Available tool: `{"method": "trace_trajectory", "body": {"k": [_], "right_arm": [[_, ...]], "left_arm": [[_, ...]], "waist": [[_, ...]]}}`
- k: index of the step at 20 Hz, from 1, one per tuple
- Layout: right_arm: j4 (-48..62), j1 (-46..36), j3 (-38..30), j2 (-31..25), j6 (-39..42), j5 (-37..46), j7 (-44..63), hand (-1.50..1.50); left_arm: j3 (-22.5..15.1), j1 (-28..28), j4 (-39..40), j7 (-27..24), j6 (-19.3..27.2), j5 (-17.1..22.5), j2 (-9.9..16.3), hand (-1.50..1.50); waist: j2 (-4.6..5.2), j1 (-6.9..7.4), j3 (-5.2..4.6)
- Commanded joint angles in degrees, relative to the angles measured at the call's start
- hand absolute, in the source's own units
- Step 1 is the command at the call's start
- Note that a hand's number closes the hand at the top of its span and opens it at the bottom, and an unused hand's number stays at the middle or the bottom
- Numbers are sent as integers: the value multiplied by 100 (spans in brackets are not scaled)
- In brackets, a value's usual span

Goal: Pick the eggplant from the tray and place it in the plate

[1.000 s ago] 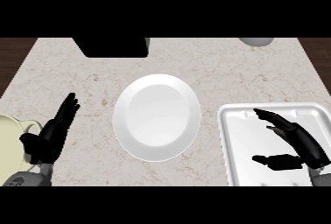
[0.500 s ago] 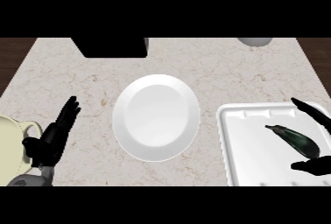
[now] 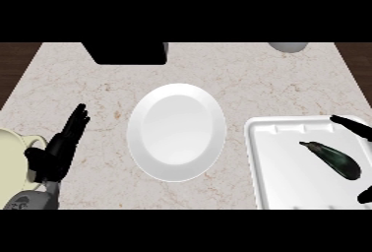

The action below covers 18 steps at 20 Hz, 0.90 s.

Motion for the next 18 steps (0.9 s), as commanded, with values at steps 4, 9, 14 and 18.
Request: {"method": "trace_trajectory", "body": {"k": [4, 9, 14, 18], "right_arm": [[445, -327, 89, -25, 639, 609, 426, -150], [496, -134, 17, 229, 616, 1176, 420, -150], [873, -676, 277, 731, 831, 1818, 683, -150], [1604, -888, 209, 899, 709, 2332, 163, -150]], "left_arm": [[182, 3, 17, 27, -62, -104, -152, 0], [300, 318, -615, 259, -216, -217, -67, 0], [421, 191, -310, 220, -235, -435, -241, 0], [371, 7, -213, 317, -118, -712, -541, 0]], "waist": [[5, 21, 6], [-7, 9, 7], [0, 11, 6], [1, 5, 7]]}}
